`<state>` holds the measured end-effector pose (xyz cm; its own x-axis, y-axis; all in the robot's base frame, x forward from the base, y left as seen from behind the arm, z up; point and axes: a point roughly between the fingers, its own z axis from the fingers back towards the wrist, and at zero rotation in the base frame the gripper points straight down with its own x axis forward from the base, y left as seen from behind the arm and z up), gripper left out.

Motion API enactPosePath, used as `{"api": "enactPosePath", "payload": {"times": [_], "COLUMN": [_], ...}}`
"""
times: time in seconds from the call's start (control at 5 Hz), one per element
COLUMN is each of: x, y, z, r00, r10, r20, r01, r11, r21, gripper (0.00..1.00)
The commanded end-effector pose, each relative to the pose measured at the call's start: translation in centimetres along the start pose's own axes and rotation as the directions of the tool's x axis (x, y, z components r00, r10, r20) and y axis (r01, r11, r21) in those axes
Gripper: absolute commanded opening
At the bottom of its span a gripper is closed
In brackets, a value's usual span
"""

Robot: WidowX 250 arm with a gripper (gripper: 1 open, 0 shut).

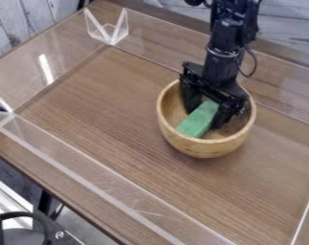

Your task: Remove the green block from inside the brown bowl and put it on the table

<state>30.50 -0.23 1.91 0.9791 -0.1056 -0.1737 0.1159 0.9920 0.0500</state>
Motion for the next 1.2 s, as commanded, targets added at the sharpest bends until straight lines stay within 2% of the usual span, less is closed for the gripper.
{"api": "enactPosePath", "payload": {"times": [0.0,0.4,0.6,0.8,1.0], "x": [0.0,-0.3,-0.4,-0.8,-1.4], "y": [1.7,1.9,1.8,1.7,2.0], "z": [-0.4,-0.4,0.0,1.1,1.9], "r00": [1.0,0.999,1.0,1.0,1.0], "r10": [0.008,-0.032,-0.013,0.008,0.031], "r20": [-0.014,0.002,-0.015,-0.02,0.0], "r01": [-0.008,0.032,0.013,-0.007,-0.031], "r11": [1.0,0.998,0.998,0.997,0.997], "r21": [0.01,0.046,0.058,0.072,0.066], "gripper": [1.0,1.0,0.0,0.0,0.0]}}
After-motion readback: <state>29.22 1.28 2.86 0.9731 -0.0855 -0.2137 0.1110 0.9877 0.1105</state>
